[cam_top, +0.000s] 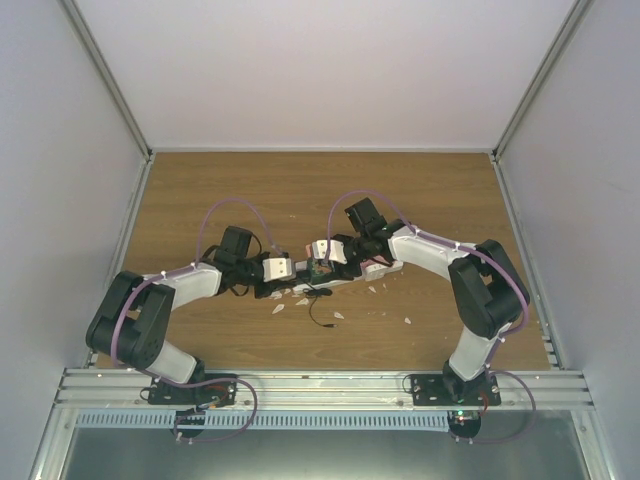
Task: Pull the plug off the socket
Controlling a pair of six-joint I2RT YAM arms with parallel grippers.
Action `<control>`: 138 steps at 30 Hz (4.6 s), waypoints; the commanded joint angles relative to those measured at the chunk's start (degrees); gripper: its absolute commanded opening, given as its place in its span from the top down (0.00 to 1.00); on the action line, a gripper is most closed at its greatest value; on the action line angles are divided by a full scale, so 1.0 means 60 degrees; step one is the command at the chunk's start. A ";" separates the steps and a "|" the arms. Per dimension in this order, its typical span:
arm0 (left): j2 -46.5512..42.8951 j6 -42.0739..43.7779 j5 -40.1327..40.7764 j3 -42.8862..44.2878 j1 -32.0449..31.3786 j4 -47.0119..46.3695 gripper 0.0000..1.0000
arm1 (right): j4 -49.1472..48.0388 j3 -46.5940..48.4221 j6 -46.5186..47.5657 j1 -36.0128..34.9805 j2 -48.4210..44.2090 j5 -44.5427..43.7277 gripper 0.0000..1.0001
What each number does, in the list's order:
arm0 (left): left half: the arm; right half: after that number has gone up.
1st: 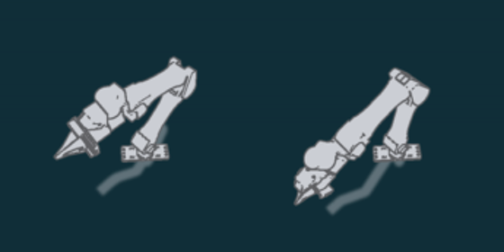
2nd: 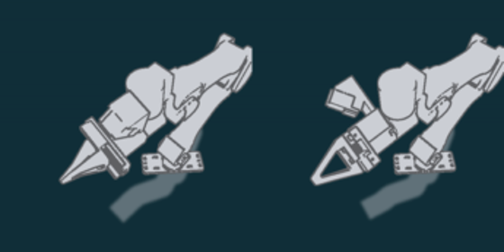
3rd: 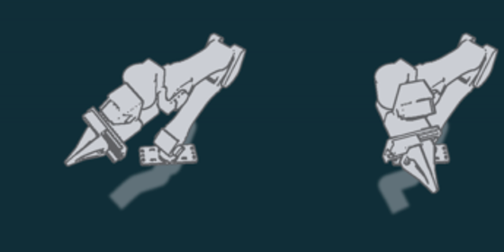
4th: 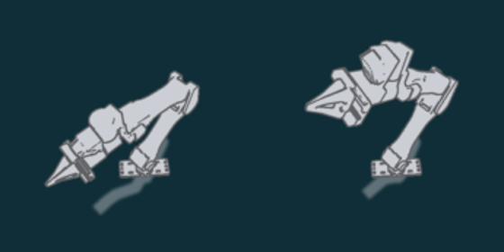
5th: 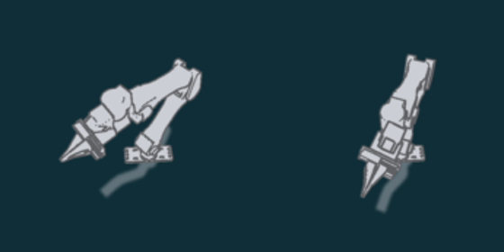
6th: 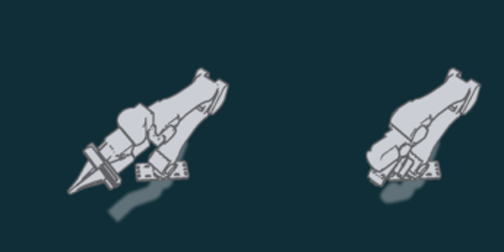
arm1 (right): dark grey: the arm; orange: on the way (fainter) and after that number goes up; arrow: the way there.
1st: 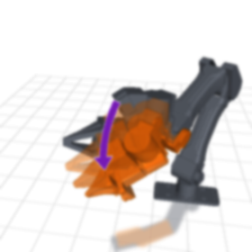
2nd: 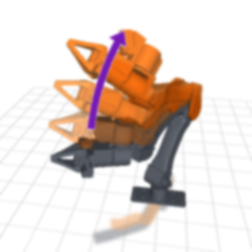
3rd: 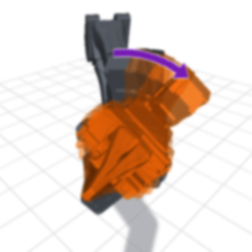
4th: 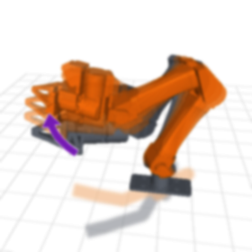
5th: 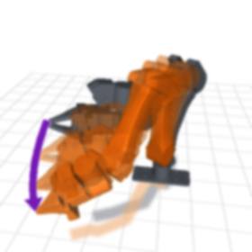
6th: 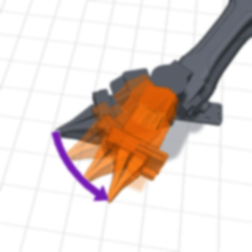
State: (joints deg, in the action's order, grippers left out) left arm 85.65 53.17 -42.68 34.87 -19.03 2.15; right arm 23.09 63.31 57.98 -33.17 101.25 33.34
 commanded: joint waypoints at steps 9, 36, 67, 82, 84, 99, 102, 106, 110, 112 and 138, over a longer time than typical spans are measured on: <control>0.0156 -0.0716 0.0400 0.0840 -0.0579 0.0588 0.92 | 0.1742 -0.0356 0.0033 0.1190 0.0238 -0.2389 0.99; 0.1406 0.0444 0.2058 0.1249 -0.0582 0.1425 0.94 | 0.1954 -0.1408 0.0709 0.2312 -0.0454 -0.2699 1.00; 0.1465 -0.0064 0.1810 0.3454 0.2735 0.2329 0.95 | 0.2191 -0.0775 0.0417 0.2090 -0.0546 -0.1928 0.67; 0.4173 -0.0372 0.5444 0.5866 0.4313 0.0219 0.95 | 0.2244 -0.0209 0.0113 0.2078 -0.0581 -0.1397 0.30; 0.4438 -0.0169 0.5938 0.5999 0.4376 -0.0115 0.95 | 0.2284 -0.0157 0.0081 0.2077 -0.0638 -0.1316 0.25; 0.5540 0.2400 0.9346 0.5668 0.4462 -0.3490 0.88 | 0.2331 0.0112 -0.0041 0.2085 -0.0660 -0.1119 0.22; 0.5712 0.2989 0.9616 0.5471 0.4486 -0.3939 0.81 | 0.2338 0.0127 0.0029 0.2069 -0.0596 -0.1257 0.23; 0.5787 0.3037 0.9473 0.5580 0.4543 -0.3324 0.65 | 0.2373 0.0113 0.0093 0.2039 -0.0521 -0.1368 0.24; 0.5465 0.2517 0.8842 0.5703 0.4615 -0.1980 0.48 | 0.2370 0.0098 0.0107 0.1991 -0.0514 -0.1393 0.25; 0.5221 0.2275 0.8404 0.5746 0.4695 -0.1328 0.42 | 0.2349 0.0084 0.0126 0.1943 -0.0479 -0.1459 0.27; 0.1400 0.3166 0.0370 0.5388 0.4800 0.5510 0.05 | 0.2447 0.0274 0.0598 0.0598 -0.0022 -0.0938 0.49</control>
State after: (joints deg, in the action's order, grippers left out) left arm 96.25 67.11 -29.74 67.07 10.79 26.89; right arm 36.38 64.64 59.64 -26.79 99.26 24.86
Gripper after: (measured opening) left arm 0.962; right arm 0.611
